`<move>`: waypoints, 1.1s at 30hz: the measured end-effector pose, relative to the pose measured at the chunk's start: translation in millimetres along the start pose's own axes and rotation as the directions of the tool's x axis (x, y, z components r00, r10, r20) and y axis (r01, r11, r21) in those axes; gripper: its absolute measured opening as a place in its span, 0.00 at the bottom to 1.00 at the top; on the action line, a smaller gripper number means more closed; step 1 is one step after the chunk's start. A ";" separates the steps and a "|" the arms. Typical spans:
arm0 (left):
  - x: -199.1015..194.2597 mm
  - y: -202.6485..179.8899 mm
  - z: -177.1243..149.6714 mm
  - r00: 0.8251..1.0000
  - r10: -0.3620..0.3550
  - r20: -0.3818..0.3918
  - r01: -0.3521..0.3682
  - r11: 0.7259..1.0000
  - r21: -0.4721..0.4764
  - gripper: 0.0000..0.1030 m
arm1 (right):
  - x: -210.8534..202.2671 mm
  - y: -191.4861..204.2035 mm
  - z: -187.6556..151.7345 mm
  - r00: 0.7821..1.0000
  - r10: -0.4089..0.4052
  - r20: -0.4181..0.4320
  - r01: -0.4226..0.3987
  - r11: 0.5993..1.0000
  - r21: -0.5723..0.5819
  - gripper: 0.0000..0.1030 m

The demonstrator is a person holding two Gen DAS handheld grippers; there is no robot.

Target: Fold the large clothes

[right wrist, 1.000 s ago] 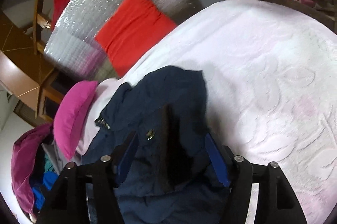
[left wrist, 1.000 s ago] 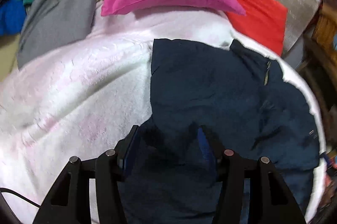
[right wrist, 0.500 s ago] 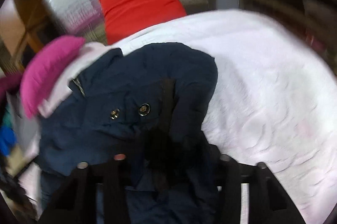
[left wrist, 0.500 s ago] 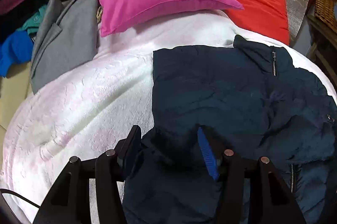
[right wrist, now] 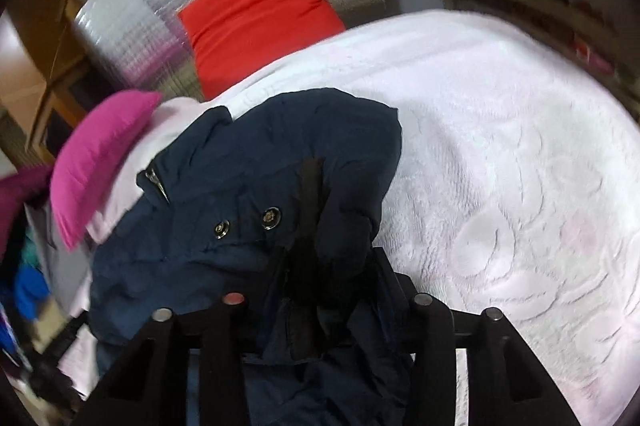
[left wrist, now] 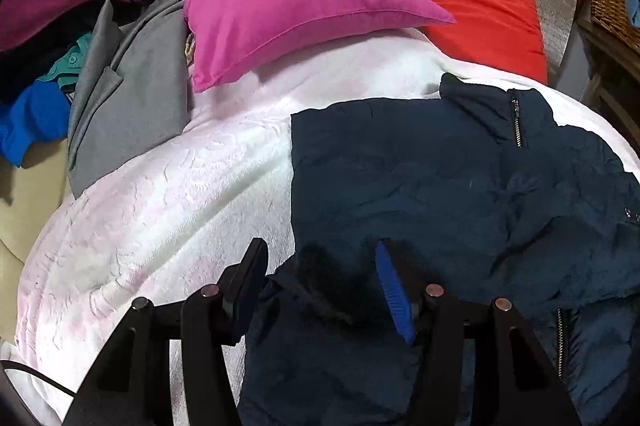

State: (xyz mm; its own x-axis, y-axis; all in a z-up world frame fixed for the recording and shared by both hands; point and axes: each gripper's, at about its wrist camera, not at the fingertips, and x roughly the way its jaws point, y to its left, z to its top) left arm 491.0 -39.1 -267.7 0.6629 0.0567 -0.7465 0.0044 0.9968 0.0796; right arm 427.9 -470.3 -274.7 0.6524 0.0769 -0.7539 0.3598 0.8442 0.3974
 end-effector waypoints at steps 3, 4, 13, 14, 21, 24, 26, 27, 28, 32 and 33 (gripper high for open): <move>-1.3 1.0 0.7 1.000 -0.004 -0.001 0.004 1.000 0.001 0.55 | 1.6 -5.6 -0.1 0.999 0.049 -0.017 -0.048 0.998 0.044 0.67; -1.4 2.8 1.5 1.000 -0.013 -0.005 0.013 1.000 -0.008 0.59 | 2.2 -6.9 0.2 0.998 0.055 -0.022 -0.054 0.997 0.049 0.68; 23.1 51.6 2.8 0.951 -0.300 -0.078 0.260 0.908 -0.329 0.79 | 18.2 -11.8 -1.3 0.995 0.072 -0.062 -0.068 0.995 0.070 0.75; 28.8 53.0 1.2 0.945 -0.313 -0.097 0.264 0.902 -0.342 0.79 | 19.3 -14.2 -2.6 0.995 0.075 -0.067 -0.070 0.995 0.077 0.76; 38.1 48.6 -3.5 0.945 -0.313 -0.099 0.263 0.903 -0.341 0.76 | 27.5 -9.4 -8.2 0.995 0.047 -0.082 -0.046 0.999 0.019 0.72; 36.4 48.2 -3.7 0.959 -0.264 -0.102 0.219 0.921 -0.323 0.52 | 22.0 -1.3 -8.6 0.999 0.020 -0.043 -0.021 1.000 -0.022 0.53; 34.1 51.2 -2.5 0.960 -0.264 -0.094 0.220 0.917 -0.333 0.42 | 13.6 3.1 -7.9 1.000 0.004 0.004 -0.004 0.999 -0.043 0.43; 31.7 52.7 -1.3 0.958 -0.275 -0.084 0.232 0.911 -0.340 0.41 | 10.0 4.7 -6.9 1.000 0.005 0.024 -0.004 0.999 -0.050 0.41; 29.8 54.2 0.4 0.956 -0.283 -0.076 0.242 0.909 -0.339 0.40 | 5.6 6.0 -6.2 0.999 0.011 0.047 -0.009 0.999 -0.054 0.41; 36.1 42.8 -0.8 0.943 -0.314 -0.114 0.267 0.913 -0.307 0.40 | 7.3 3.7 -4.3 0.998 -0.018 0.067 0.021 0.998 -0.053 0.40; 39.3 37.5 -2.5 0.946 -0.297 -0.134 0.251 0.926 -0.282 0.40 | 13.9 1.0 -5.0 0.999 -0.030 0.043 0.032 0.998 -0.046 0.40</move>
State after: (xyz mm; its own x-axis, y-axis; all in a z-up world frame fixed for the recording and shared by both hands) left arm 515.4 0.6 -295.6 0.5252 -0.2347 -0.8180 -0.0411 0.9531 -0.2999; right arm 434.0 -465.7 -287.5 0.6693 0.0282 -0.7424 0.3500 0.8695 0.3485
